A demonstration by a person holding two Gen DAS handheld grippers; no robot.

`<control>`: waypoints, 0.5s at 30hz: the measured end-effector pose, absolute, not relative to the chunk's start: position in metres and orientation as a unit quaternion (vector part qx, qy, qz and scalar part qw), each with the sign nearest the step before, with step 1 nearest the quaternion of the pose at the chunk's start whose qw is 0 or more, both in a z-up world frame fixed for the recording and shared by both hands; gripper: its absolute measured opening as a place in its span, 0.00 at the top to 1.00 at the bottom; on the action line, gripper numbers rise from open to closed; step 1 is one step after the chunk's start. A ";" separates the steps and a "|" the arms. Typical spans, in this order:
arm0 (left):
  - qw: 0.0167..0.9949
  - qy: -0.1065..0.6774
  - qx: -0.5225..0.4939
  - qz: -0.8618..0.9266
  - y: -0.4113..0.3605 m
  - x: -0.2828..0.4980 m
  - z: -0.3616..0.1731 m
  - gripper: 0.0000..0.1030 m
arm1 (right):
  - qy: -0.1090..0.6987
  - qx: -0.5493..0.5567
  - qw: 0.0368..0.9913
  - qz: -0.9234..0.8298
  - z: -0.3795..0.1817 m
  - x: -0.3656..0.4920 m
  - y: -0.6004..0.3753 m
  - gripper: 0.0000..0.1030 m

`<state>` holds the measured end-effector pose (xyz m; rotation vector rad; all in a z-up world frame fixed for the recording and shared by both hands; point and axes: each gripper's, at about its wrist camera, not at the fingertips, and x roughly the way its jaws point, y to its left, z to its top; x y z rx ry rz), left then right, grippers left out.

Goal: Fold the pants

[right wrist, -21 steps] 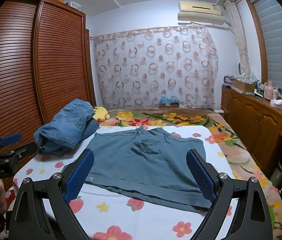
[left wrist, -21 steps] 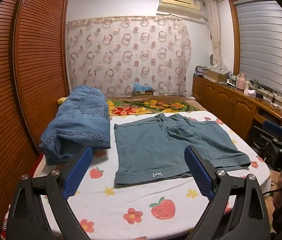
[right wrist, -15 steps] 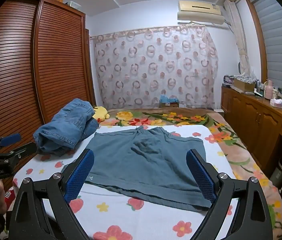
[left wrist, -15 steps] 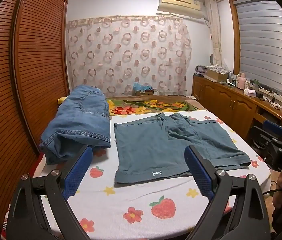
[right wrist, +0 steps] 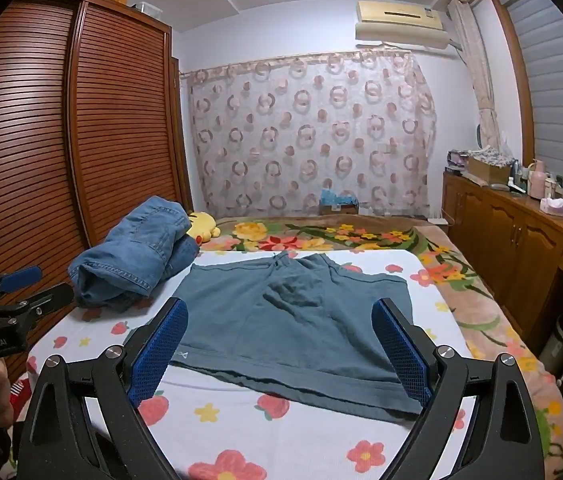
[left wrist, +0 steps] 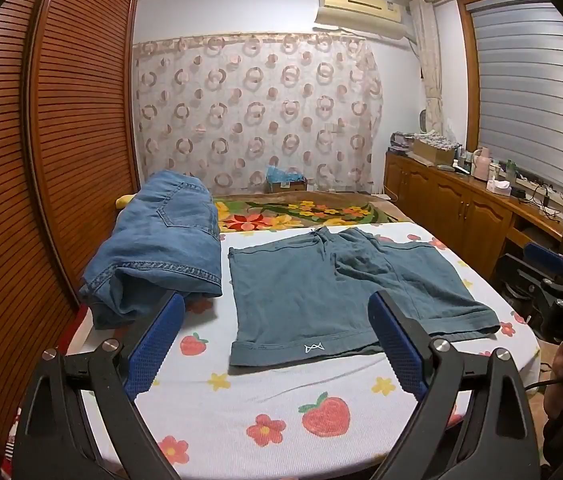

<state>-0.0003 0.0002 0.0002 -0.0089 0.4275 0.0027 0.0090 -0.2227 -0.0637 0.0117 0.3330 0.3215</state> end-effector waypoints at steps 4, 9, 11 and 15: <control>0.977 0.212 -0.004 0.001 0.000 0.000 0.000 0.09 | 0.164 0.005 0.973 0.160 -0.062 0.011 -0.220 0.09; 0.977 0.212 -0.004 0.001 0.000 0.000 0.000 0.09 | 0.163 0.005 0.974 0.160 -0.062 0.010 -0.220 0.09; 0.977 0.211 -0.005 0.001 0.000 0.000 0.000 0.09 | 0.163 0.005 0.973 0.160 -0.062 0.009 -0.220 0.09; 0.977 0.211 -0.004 0.001 0.000 0.000 0.000 0.09 | 0.163 0.004 0.973 0.160 -0.062 0.009 -0.220 0.09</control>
